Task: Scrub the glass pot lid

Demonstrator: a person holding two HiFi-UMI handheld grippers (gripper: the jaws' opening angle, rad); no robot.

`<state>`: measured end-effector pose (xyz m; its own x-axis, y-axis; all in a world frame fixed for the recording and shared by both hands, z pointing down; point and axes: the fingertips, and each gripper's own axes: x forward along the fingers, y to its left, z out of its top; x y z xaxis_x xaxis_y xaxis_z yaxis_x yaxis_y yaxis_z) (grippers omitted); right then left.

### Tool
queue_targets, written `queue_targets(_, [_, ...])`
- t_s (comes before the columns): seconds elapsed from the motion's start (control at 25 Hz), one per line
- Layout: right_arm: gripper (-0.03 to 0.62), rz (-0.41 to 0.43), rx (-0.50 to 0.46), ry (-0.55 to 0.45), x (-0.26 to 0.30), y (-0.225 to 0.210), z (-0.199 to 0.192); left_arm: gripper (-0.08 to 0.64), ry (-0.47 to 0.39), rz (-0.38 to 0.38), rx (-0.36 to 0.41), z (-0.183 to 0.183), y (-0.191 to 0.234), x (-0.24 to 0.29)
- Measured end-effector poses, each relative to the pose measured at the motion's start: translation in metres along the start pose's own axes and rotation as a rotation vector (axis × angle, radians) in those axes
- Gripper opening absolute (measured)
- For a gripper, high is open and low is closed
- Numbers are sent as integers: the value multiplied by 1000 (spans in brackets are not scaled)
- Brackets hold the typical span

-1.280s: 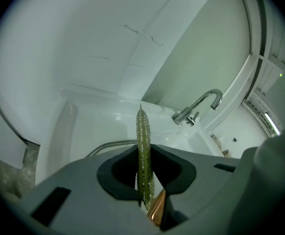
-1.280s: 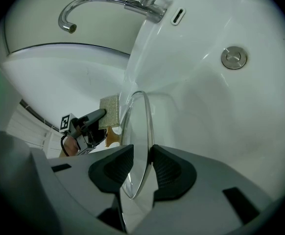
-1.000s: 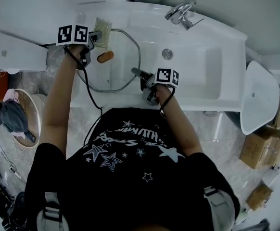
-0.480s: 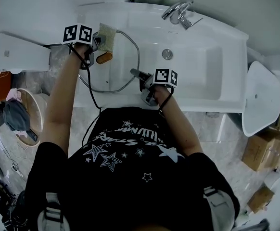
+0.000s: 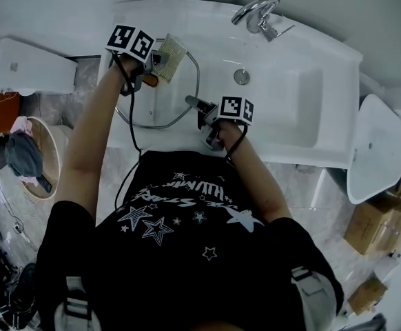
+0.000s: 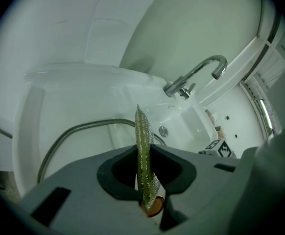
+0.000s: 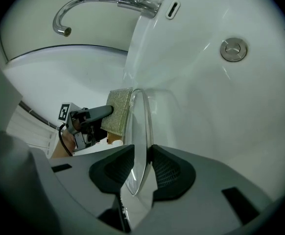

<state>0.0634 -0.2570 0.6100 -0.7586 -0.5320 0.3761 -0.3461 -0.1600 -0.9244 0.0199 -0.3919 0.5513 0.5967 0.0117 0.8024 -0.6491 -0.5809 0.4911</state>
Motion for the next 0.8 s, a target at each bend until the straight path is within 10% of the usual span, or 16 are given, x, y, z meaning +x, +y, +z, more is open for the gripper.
queue_targets(0.8, [103, 50, -5, 94, -1, 1, -2, 69, 108, 14, 90, -54, -45, -3])
